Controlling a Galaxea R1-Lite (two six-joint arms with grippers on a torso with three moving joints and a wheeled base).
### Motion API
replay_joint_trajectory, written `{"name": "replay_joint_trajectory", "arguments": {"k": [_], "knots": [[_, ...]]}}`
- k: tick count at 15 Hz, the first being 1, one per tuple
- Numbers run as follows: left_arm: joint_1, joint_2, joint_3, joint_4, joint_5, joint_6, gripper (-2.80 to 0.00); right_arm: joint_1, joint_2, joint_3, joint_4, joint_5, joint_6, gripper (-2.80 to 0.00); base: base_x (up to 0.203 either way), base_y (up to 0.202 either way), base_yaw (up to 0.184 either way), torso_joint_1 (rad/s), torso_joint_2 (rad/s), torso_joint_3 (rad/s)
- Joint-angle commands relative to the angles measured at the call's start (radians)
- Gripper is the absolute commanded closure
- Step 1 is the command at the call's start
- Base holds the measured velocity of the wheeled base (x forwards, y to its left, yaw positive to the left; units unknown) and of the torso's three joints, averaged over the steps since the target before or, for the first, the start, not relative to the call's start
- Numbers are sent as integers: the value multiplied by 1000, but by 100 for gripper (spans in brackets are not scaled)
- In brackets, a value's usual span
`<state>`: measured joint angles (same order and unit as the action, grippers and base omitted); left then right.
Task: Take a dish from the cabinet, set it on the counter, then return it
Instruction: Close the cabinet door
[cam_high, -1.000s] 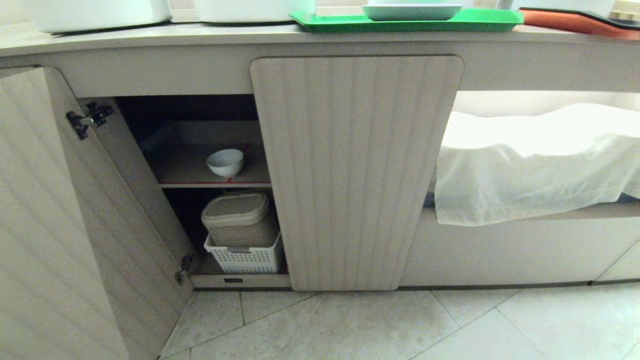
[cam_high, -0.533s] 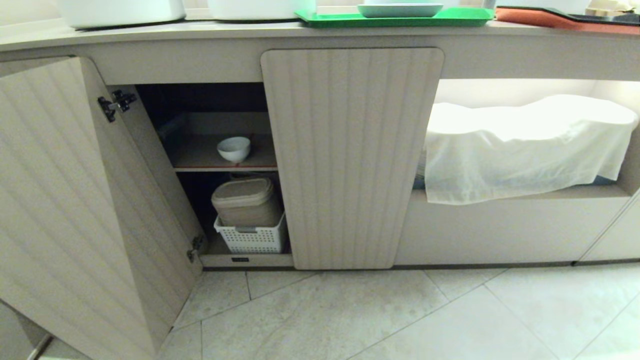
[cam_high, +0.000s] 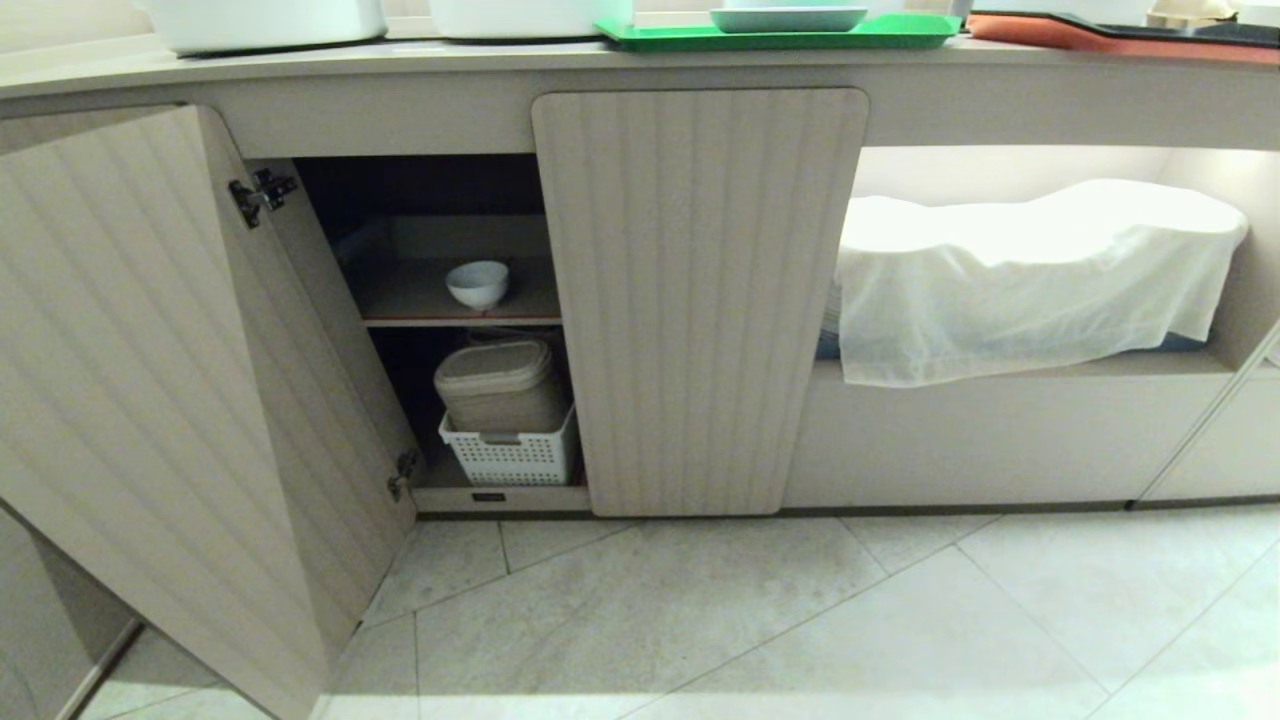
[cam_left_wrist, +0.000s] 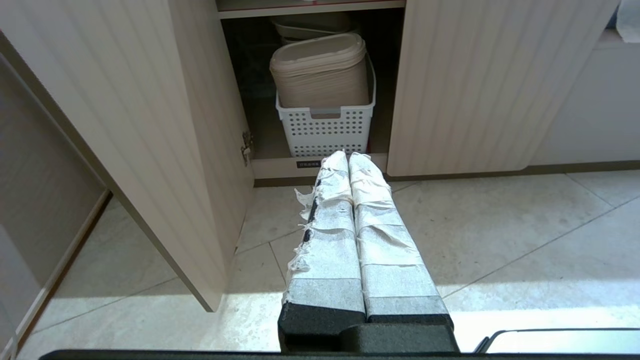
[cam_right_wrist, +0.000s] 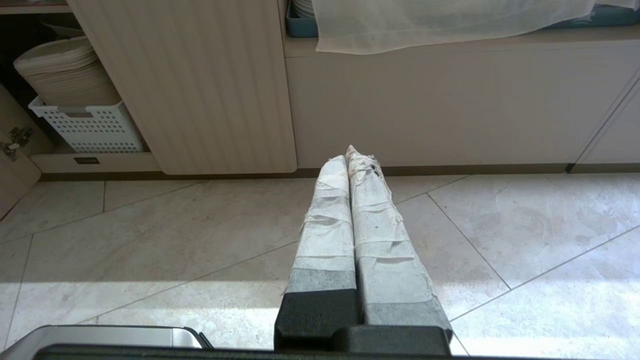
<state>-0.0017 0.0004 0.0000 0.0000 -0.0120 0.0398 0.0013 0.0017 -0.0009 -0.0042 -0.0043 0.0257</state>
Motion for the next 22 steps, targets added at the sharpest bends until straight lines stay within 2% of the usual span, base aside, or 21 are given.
{"name": "replay_joint_trajectory", "arguments": {"k": [1, 19, 22], "knots": [[0, 0, 0, 0, 0, 0, 0, 0, 0, 0, 0, 0, 0, 0, 0, 0, 0, 0, 0, 0], [0, 0, 0, 0, 1, -8, 0, 0, 0, 0, 0, 0, 0, 0, 0, 0, 0, 0, 0, 0], [0, 0, 0, -2, 1, -8, 0, 0, 0, 0, 0, 0, 0, 0, 1, 160, -3, 7, 1, 1]]}}
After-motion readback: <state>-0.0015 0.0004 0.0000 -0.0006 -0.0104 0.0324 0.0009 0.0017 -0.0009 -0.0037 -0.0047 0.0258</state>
